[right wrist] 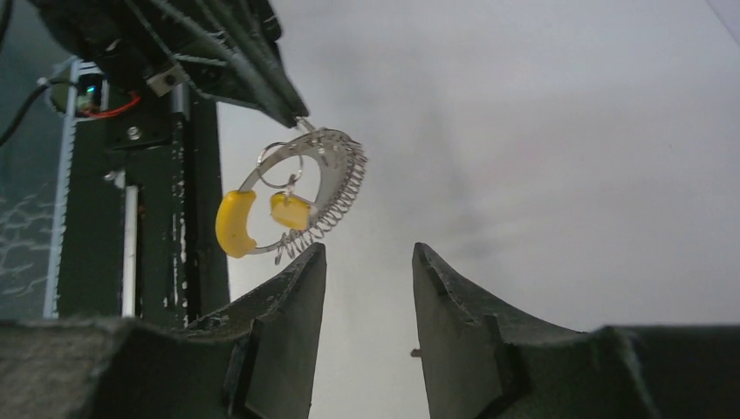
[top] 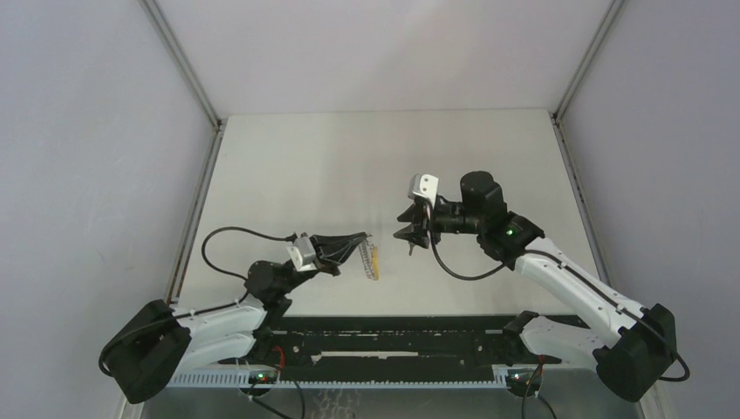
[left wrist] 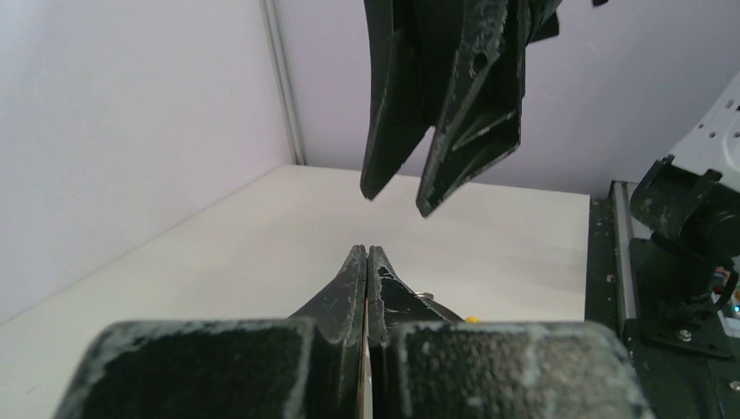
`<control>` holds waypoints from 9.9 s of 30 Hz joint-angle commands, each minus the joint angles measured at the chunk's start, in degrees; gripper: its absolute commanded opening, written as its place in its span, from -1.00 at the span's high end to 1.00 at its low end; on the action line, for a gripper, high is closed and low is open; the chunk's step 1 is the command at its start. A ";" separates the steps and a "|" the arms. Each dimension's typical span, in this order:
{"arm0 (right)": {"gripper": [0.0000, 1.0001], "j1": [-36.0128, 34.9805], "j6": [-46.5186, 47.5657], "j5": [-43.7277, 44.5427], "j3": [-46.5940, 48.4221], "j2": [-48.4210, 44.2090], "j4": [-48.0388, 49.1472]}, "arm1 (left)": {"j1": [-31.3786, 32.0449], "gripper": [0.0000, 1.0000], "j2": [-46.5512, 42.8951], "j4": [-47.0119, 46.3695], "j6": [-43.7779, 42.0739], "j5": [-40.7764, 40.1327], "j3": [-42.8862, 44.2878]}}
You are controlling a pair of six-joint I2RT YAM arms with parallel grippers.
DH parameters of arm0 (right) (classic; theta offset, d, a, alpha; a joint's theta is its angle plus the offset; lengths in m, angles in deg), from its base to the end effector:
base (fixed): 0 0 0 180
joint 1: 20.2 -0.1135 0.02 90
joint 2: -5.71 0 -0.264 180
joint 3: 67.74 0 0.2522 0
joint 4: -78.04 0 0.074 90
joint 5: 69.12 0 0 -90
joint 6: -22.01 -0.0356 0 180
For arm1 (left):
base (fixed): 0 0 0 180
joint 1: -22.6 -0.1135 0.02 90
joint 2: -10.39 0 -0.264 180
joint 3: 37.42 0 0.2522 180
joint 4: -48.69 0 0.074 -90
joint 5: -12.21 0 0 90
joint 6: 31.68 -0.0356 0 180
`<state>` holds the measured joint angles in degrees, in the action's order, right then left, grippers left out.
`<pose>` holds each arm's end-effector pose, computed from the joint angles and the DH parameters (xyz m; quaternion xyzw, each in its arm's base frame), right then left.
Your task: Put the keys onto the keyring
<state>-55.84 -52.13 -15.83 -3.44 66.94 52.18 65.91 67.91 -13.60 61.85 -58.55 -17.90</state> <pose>0.1821 0.1567 0.3187 -0.5004 0.6363 0.3486 0.4725 0.1193 -0.1286 0.2252 0.3140 0.4552 -0.4124 0.7240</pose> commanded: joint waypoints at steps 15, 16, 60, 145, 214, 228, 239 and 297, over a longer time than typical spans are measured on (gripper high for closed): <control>0.30 -0.97 3.62 -17.05 -0.76 0.28 13.67 | -0.33 1.00 2.17 -6.92 6.32 8.65 8.94; 0.33 -1.10 3.64 -17.56 -0.85 0.36 13.89 | -0.31 1.00 2.16 -6.92 6.37 8.76 8.94; 0.66 -1.49 0.84 -20.98 -0.26 0.73 11.87 | -0.33 1.00 1.92 -7.18 6.92 7.74 9.09; 1.00 -2.99 4.51 -6.95 12.63 3.15 -14.86 | -0.16 0.39 0.56 -7.29 6.32 6.06 5.21; 1.00 -18.26 10.69 22.21 40.60 16.15 -49.51 | -2.06 0.15 2.64 4.43 13.69 22.76 12.26; 1.00 -19.71 11.69 21.68 40.51 17.08 -48.91 | -1.30 0.30 7.66 5.84 14.82 21.85 16.85; 1.00 -20.45 11.81 21.33 40.38 16.95 -47.98 | -0.74 0.48 8.60 8.93 14.16 22.53 18.92; 0.34 -15.02 7.83 19.01 2.17 -7.46 0.59 | -0.16 1.00 -4.67 24.38 -13.65 16.09 16.63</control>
<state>-68.54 -45.79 -1.82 -1.49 59.01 50.74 65.87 64.70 15.01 46.84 -39.03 -3.23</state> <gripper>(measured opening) 0.334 0.007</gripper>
